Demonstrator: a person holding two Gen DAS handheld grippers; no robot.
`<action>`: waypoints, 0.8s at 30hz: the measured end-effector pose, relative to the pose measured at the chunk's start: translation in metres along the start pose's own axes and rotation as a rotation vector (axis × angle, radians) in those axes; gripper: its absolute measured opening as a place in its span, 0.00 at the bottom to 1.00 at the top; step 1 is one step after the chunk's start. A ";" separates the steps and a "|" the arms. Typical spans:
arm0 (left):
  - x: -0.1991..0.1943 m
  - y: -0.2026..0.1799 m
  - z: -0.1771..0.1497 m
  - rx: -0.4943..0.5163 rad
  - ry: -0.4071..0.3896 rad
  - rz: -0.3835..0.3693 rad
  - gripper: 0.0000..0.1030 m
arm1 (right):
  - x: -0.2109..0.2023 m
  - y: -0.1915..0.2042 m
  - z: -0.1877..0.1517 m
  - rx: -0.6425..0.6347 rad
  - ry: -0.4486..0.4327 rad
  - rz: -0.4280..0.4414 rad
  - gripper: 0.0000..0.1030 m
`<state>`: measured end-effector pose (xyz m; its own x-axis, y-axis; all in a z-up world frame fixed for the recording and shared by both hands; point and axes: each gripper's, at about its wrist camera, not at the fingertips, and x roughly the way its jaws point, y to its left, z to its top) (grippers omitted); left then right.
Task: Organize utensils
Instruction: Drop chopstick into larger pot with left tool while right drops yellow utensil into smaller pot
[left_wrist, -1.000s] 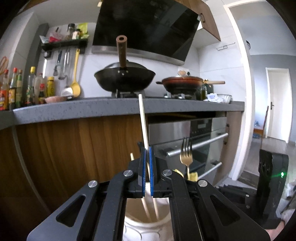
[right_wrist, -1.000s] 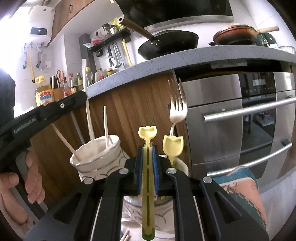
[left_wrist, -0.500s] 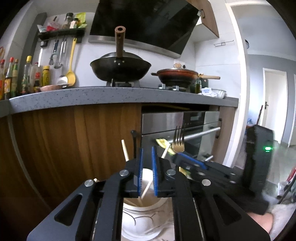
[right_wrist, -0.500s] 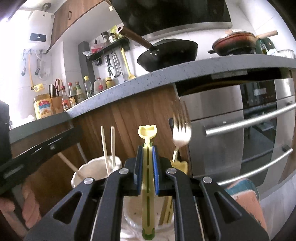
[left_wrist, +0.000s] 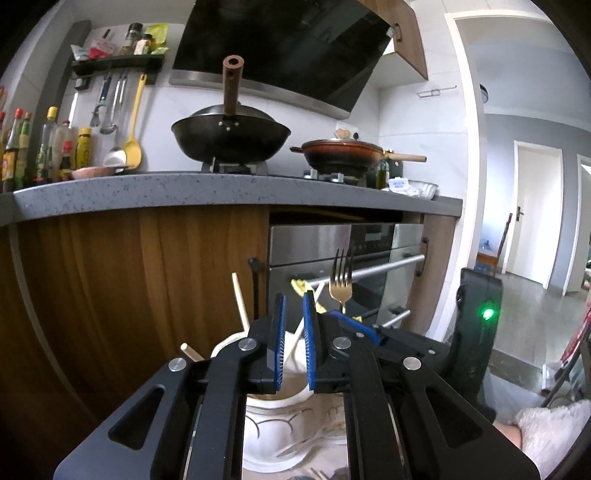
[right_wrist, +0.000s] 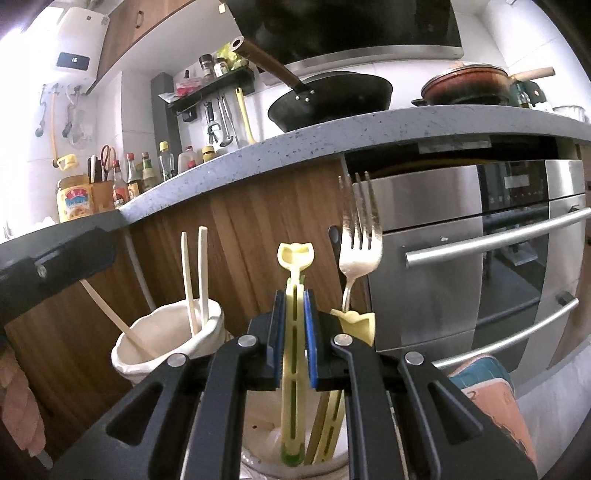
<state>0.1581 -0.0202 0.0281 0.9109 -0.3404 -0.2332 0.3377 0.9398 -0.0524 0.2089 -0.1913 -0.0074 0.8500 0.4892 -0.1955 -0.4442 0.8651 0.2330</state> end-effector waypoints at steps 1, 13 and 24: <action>-0.001 0.000 -0.001 0.003 0.000 -0.001 0.10 | -0.003 0.000 0.000 -0.001 -0.003 -0.001 0.09; -0.007 0.001 -0.001 -0.003 -0.006 0.000 0.10 | -0.041 0.005 0.001 -0.032 -0.075 -0.011 0.09; -0.009 -0.003 -0.002 0.000 -0.001 -0.004 0.10 | -0.023 0.008 0.006 -0.040 -0.093 -0.052 0.09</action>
<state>0.1486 -0.0205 0.0285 0.9098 -0.3445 -0.2316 0.3416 0.9383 -0.0536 0.1878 -0.1960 0.0048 0.8938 0.4331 -0.1166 -0.4086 0.8934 0.1865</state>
